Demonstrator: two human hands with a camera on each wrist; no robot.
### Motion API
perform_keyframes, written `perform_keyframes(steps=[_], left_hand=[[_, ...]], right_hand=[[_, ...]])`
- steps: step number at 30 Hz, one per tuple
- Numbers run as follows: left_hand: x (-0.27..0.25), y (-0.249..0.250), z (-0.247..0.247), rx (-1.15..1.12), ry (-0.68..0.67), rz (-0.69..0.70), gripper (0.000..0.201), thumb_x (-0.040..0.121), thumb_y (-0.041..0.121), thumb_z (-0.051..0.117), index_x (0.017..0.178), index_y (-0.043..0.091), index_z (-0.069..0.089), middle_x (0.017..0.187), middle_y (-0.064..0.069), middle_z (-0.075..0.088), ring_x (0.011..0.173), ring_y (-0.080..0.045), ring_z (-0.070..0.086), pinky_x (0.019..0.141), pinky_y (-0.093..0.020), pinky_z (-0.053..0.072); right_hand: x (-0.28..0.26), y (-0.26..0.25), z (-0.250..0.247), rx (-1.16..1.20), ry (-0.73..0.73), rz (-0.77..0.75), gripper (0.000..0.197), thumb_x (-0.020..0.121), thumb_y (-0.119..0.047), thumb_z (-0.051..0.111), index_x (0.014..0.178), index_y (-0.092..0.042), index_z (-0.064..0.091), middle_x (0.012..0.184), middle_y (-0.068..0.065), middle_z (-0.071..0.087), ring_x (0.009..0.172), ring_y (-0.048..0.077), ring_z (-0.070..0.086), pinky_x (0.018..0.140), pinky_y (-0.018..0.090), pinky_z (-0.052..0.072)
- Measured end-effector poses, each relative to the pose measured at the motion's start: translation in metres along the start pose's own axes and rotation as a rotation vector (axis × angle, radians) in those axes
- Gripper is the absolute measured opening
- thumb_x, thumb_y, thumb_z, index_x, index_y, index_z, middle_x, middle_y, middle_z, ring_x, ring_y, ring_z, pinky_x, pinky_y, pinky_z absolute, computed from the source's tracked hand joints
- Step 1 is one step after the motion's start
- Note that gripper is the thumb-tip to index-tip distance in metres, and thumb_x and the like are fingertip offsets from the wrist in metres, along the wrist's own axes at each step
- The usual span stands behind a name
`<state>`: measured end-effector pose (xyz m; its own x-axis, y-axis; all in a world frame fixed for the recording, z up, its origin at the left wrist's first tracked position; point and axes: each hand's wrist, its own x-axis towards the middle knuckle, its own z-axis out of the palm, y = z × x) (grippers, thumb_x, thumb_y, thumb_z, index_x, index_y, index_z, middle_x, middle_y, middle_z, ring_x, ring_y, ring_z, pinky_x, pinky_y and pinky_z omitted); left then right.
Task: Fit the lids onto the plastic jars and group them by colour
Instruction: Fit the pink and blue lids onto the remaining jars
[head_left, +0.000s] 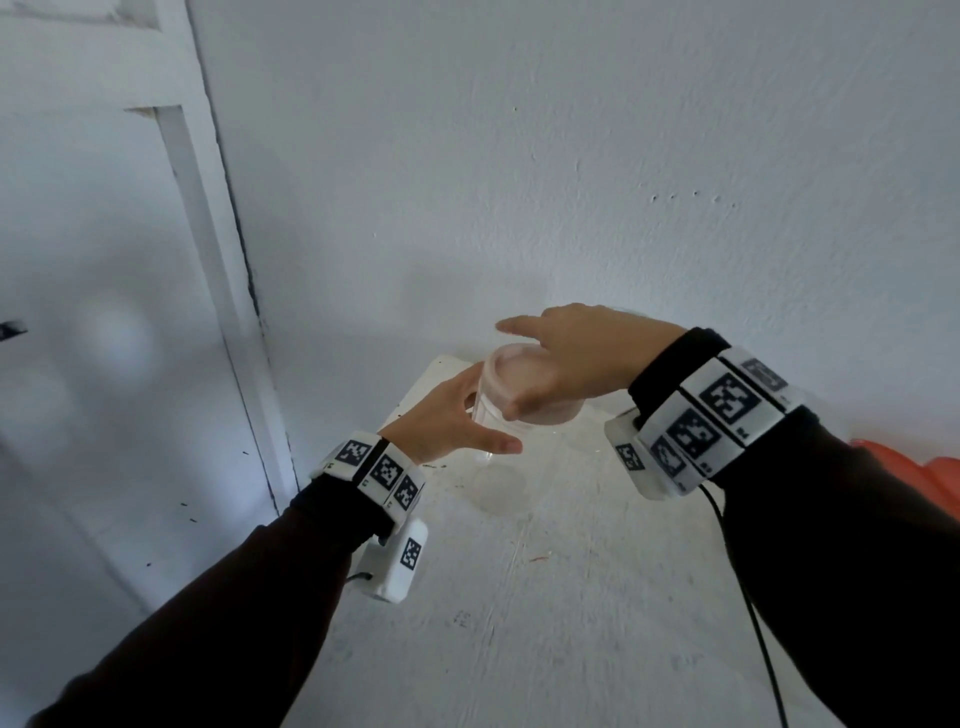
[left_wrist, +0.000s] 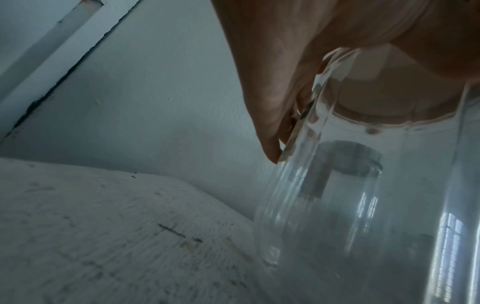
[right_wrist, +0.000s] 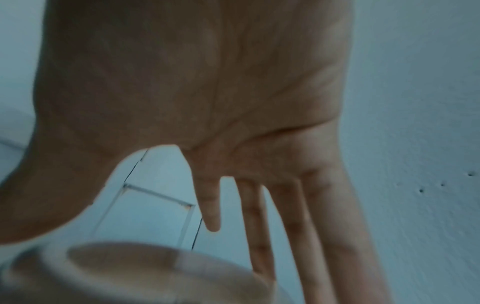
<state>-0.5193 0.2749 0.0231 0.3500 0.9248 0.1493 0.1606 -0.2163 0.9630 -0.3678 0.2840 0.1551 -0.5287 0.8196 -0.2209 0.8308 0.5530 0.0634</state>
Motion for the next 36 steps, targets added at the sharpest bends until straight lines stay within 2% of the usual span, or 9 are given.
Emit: perform_keyframes(steps=[3,6,11,16,21,24,32,34,36], left_hand=[[0.000,0.000,0.001,-0.008,-0.004,0.002,0.075,0.061,0.022,0.080,0.124,0.035,0.043,0.120,0.010,0.059,0.110,0.002,0.055,0.087,-0.012,0.044],[0.001,-0.001,0.001,-0.037,-0.008,0.007,0.078,0.063,0.016,0.078,0.130,0.027,0.041,0.121,0.009,0.058,0.110,0.002,0.054,0.087,-0.012,0.044],[0.000,-0.001,0.001,-0.033,-0.009,0.013,0.079,0.061,0.021,0.081,0.129,0.031,0.041,0.122,0.009,0.058,0.112,-0.001,0.054,0.089,-0.014,0.044],[-0.001,0.001,0.001,-0.023,-0.014,0.009,0.083,0.058,0.031,0.082,0.130,0.030,0.042,0.123,0.007,0.058,0.114,-0.003,0.054,0.095,-0.021,0.045],[-0.002,0.000,0.002,0.010,0.015,0.007,0.073,0.067,0.015,0.081,0.126,0.032,0.042,0.120,0.008,0.059,0.109,0.000,0.056,0.087,-0.015,0.045],[-0.001,-0.001,0.002,0.030,0.017,0.013,0.075,0.069,0.013,0.080,0.130,0.028,0.040,0.122,0.009,0.058,0.111,0.001,0.054,0.089,-0.014,0.044],[0.002,-0.003,0.000,0.080,0.030,-0.002,0.090,0.057,0.036,0.084,0.134,0.032,0.036,0.123,0.015,0.054,0.115,-0.003,0.051,0.096,-0.029,0.044],[0.003,-0.004,0.000,0.081,0.042,-0.004,0.092,0.054,0.041,0.082,0.133,0.035,0.035,0.124,0.017,0.053,0.117,-0.003,0.050,0.097,-0.031,0.044],[0.007,-0.005,-0.001,0.087,0.061,-0.005,0.091,0.056,0.037,0.084,0.132,0.037,0.034,0.124,0.016,0.053,0.118,-0.004,0.050,0.099,-0.033,0.043]], right_hand=[[-0.005,0.005,-0.008,0.097,-0.095,-0.088,0.089,0.070,-0.051,0.073,0.142,-0.044,0.020,0.143,-0.009,0.030,0.129,0.017,0.036,0.103,0.037,0.036],[-0.007,0.005,-0.009,0.116,-0.128,-0.120,0.078,0.072,-0.036,0.075,0.136,-0.049,0.031,0.136,-0.011,0.035,0.123,0.016,0.040,0.101,0.038,0.040],[-0.003,0.004,-0.006,0.031,-0.018,-0.074,0.073,0.071,-0.055,0.069,0.134,-0.047,0.035,0.126,-0.007,0.042,0.115,0.015,0.044,0.094,0.032,0.041],[-0.002,0.002,-0.005,0.053,-0.062,-0.112,0.073,0.072,-0.053,0.069,0.135,-0.049,0.032,0.134,-0.009,0.038,0.122,0.016,0.040,0.099,0.037,0.039],[-0.002,0.001,0.003,0.085,0.081,-0.093,0.063,0.071,-0.058,0.066,0.129,-0.050,0.042,0.117,-0.008,0.046,0.108,0.014,0.047,0.086,0.028,0.040],[-0.004,0.001,0.009,0.078,0.135,-0.085,0.061,0.071,-0.062,0.061,0.128,-0.050,0.043,0.110,-0.006,0.047,0.102,0.015,0.050,0.088,0.030,0.043],[-0.006,0.010,0.029,0.122,0.243,-0.088,0.066,0.075,-0.061,0.059,0.135,-0.044,0.038,0.128,-0.007,0.048,0.112,0.014,0.050,0.093,0.029,0.040],[-0.011,0.015,0.040,0.304,0.310,-0.089,0.070,0.075,-0.057,0.063,0.138,-0.038,0.036,0.134,-0.008,0.047,0.119,0.012,0.046,0.100,0.033,0.038],[-0.014,0.025,0.054,0.542,0.491,-0.055,0.066,0.077,-0.050,0.064,0.136,-0.030,0.041,0.133,-0.007,0.048,0.118,0.011,0.047,0.100,0.037,0.040]])
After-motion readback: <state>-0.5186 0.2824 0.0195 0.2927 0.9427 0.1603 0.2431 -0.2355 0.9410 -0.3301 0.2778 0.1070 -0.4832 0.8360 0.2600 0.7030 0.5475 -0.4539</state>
